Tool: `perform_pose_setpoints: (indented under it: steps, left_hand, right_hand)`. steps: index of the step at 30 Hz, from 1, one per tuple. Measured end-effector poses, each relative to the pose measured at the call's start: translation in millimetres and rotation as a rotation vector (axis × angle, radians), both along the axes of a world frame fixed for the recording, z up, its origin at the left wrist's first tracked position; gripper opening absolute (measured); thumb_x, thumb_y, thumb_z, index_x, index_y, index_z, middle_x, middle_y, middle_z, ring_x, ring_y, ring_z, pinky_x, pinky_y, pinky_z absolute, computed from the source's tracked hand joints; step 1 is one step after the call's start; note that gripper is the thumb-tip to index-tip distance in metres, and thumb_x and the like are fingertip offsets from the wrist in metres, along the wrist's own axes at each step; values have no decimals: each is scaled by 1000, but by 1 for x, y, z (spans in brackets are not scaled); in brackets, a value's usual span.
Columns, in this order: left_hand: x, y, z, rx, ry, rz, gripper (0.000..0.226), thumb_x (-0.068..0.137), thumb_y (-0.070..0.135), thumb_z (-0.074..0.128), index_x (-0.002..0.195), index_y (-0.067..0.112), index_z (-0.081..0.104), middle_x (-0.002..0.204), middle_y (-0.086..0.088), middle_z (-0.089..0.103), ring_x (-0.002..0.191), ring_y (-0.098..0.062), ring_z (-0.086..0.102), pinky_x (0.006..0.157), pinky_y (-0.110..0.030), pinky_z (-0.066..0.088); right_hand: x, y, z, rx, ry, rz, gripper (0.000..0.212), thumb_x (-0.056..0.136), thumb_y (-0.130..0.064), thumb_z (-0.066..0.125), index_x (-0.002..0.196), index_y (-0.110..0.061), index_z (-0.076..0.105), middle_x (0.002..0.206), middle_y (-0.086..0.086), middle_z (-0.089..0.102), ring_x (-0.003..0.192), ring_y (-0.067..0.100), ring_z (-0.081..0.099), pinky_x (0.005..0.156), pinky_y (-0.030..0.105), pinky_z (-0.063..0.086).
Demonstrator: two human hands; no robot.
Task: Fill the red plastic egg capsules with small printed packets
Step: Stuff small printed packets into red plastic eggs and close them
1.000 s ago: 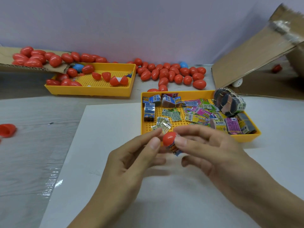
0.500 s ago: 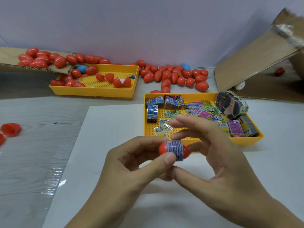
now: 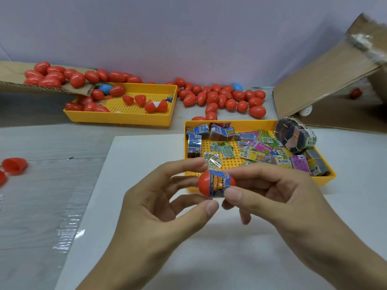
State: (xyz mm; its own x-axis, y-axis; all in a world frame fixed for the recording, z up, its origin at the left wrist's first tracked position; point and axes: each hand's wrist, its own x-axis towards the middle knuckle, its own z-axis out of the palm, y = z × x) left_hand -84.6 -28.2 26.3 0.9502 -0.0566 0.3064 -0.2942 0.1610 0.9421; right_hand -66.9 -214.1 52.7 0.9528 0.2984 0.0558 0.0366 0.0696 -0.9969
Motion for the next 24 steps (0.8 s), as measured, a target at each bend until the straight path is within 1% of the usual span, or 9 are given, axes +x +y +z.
perform_pose_setpoints:
  steps: [2,4,9,11,14,17,19,21,24]
  left_hand:
    - [0,0,0,-6,26,17,42,67,14,81,107,23,74,104,-7,74,96,-22,72,77,-24,57]
    - [0,0,0,-1,26,29,36,67,15,81,102,22,76,100,-6,75,93,-19,72,75,-22,57]
    - [0,-1,2,10,41,61,33,65,19,82,97,25,78,96,-4,76,91,-17,73,72,-21,57]
    - [0,-1,2,4,35,74,32,65,19,82,96,25,78,95,-5,76,90,-18,74,72,-21,57]
    - [0,-2,0,5,47,75,33,63,21,82,95,27,79,94,-5,77,88,-19,74,71,-22,58]
    - [2,-3,-2,-17,74,78,38,58,25,87,95,25,79,92,-9,76,84,-22,75,71,-25,58]
    - [3,-1,-3,-52,79,87,46,53,39,93,94,22,80,90,-12,76,78,-25,74,70,-27,58]
    - [5,1,-4,-112,108,128,57,44,52,94,88,19,80,87,-15,75,74,-28,74,66,-28,58]
    - [6,-3,-3,-171,171,215,68,29,62,93,79,17,80,77,-16,75,66,-31,74,60,-30,60]
  right_hand:
    - [0,0,0,-5,-19,-10,24,66,-20,78,89,-26,79,75,6,76,60,12,68,51,20,51]
    - [0,0,0,-6,-16,-8,24,66,-21,79,89,-26,79,76,7,76,62,13,70,51,20,50]
    - [1,-2,0,-14,4,6,25,65,-24,83,89,-24,79,78,8,76,63,15,70,51,21,50]
    - [2,-2,0,2,4,13,24,68,-27,85,90,-23,79,78,8,76,63,16,70,50,21,50]
    - [2,-3,1,10,7,-10,24,68,-31,78,89,-21,79,75,8,75,63,17,70,49,21,49]
    - [6,-7,2,18,15,-66,22,67,-30,82,85,-18,80,72,10,74,60,20,70,46,21,46]
    - [11,-12,6,44,7,-112,37,61,-41,87,84,-13,79,72,12,73,59,21,68,45,20,45]
    - [16,-18,14,38,0,-177,52,55,-52,87,83,-10,78,74,13,72,59,20,68,44,20,44]
    - [23,-30,32,-10,-68,-284,56,53,-56,86,85,-11,79,74,12,73,59,17,67,43,20,43]
